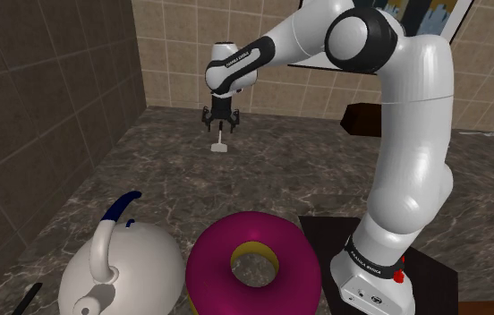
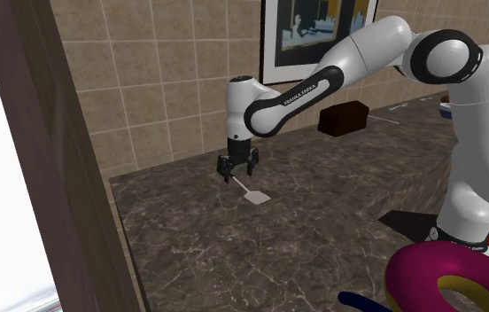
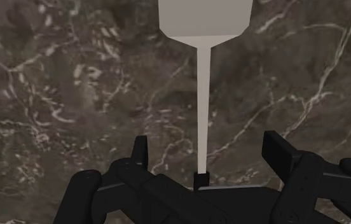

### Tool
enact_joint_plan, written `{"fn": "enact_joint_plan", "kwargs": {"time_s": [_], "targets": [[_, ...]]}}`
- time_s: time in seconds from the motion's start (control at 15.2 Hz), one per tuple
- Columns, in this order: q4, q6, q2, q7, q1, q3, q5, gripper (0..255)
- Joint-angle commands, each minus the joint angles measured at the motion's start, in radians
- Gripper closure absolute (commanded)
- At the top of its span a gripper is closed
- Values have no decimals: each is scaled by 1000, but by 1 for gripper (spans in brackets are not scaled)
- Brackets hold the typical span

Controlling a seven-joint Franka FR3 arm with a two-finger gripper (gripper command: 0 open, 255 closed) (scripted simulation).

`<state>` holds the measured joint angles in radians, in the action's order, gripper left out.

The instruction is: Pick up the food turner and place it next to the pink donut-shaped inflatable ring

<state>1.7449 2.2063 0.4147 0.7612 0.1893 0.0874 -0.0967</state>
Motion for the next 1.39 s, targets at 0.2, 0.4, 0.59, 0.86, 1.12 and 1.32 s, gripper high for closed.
{"fn": "enact_joint_plan", "kwargs": {"time_s": [0.2,0.4,0.59,0.86,1.12,1.32], "targets": [[5,9,4,1,0,0,-1,0],[5,9,4,1,0,0,-1,0],[5,9,4,1,0,0,-1,255],[5,9,4,1,0,0,-1,255],[5,9,4,1,0,0,-1,255],[-9,-23,-15,-2,1,1,2,255]]}}
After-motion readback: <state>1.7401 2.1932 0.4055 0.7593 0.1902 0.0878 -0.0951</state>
